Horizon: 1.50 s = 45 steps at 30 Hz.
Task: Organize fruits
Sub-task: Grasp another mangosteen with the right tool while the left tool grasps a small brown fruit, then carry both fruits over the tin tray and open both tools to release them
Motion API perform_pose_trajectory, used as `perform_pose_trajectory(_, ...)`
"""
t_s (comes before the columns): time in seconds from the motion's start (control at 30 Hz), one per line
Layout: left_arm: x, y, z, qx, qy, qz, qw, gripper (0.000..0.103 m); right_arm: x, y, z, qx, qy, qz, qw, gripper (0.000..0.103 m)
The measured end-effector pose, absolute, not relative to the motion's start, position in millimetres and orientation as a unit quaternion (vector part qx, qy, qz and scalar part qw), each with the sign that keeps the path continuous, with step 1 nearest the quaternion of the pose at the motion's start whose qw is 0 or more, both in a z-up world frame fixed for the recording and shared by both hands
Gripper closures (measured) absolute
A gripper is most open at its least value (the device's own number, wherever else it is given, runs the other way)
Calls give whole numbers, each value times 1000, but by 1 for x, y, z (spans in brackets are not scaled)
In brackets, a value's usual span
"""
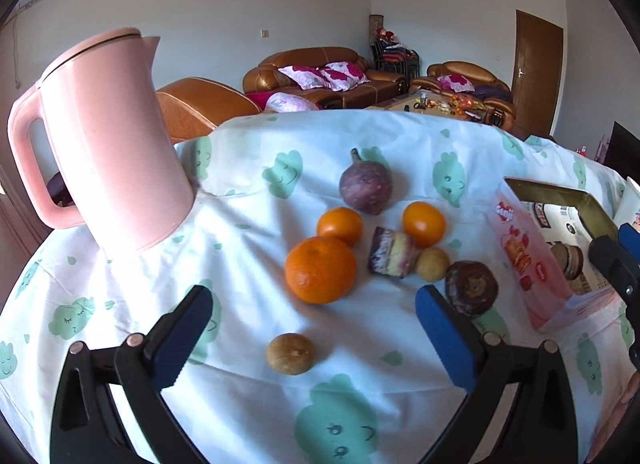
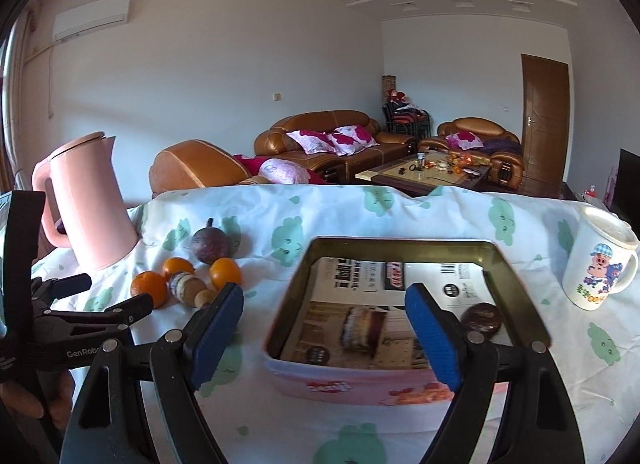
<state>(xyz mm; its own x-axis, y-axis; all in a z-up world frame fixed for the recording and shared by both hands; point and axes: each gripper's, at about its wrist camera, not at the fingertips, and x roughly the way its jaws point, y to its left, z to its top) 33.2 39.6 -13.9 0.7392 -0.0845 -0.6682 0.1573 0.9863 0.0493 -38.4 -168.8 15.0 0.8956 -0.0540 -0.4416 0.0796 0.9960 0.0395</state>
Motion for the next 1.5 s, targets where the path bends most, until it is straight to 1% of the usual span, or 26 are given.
perform_pose_trajectory(0.17, 46, 63, -27, 51, 402, -63, 912, 0, -15, -120, 9, -24, 253, 16, 967, 19)
perform_pose_trajectory(0.2, 48, 66, -29, 48, 407, -64, 910, 0, -11, -111, 7, -37, 261, 26, 964, 22)
perform_pose_trajectory(0.23, 50, 70, -30, 43, 411, -64, 908, 0, -5, -103, 5, -50, 270, 35, 961, 30)
perform_pose_trajectory(0.33, 52, 75, -35, 34, 424, -66, 903, 0, 12, -86, -7, -87, 315, 55, 944, 46)
perform_pose_trajectory(0.4, 51, 74, -36, 38, 427, -69, 901, 0, 24, -81, -15, -96, 344, 64, 932, 50)
perform_pose_trajectory(0.5, 51, 71, -37, 48, 433, -74, 897, 2, 38, -77, -27, -109, 379, 57, 917, 50)
perform_pose_trajectory(0.6, 52, 70, -39, 50, 439, -84, 893, 19, 48, -75, -36, -124, 405, 44, 905, 50)
perform_pose_trajectory(0.67, 52, 69, -41, 47, 446, -96, 889, 35, 50, -75, -37, -135, 407, 42, 903, 50)
perform_pose_trajectory(0.7, 52, 68, -41, 46, 448, -102, 887, 38, 49, -75, -37, -135, 407, 43, 903, 50)
perform_pose_trajectory(0.77, 51, 68, -40, 43, 451, -119, 883, 57, 48, -75, -37, -138, 406, 43, 902, 52)
perform_pose_trajectory(0.8, 50, 68, -40, 43, 451, -125, 883, 62, 46, -76, -37, -141, 406, 42, 902, 55)
perform_pose_trajectory(0.83, 50, 68, -39, 42, 451, -131, 882, 72, 44, -76, -37, -145, 405, 41, 902, 61)
perform_pose_trajectory(0.87, 50, 69, -39, 41, 451, -132, 882, 73, 42, -76, -37, -150, 402, 37, 902, 63)
perform_pose_trajectory(0.97, 50, 74, -36, 44, 441, -123, 888, 73, 36, -76, -34, -144, 395, 43, 907, 63)
perform_pose_trajectory(1.1, 50, 91, -26, 8, 419, -126, 899, 73, 22, -84, -18, -116, 349, 48, 929, 63)
perform_pose_trajectory(1.2, 45, 100, -10, -27, 370, -133, 919, 73, 9, -99, -3, -61, 309, 72, 947, 63)
perform_pose_trajectory(1.27, 37, 103, 2, -41, 325, -137, 935, 73, 4, -110, 6, -26, 291, 83, 953, 63)
perform_pose_trajectory(1.37, 23, 101, 16, -35, 259, -138, 955, 73, -6, -124, 22, 8, 254, 84, 964, 63)
perform_pose_trajectory(1.43, 20, 97, 18, -28, 238, -134, 962, 73, -12, -129, 31, 16, 233, 80, 969, 63)
perform_pose_trajectory(1.5, 20, 95, 16, -25, 234, -125, 964, 73, -15, -131, 36, 8, 220, 70, 973, 63)
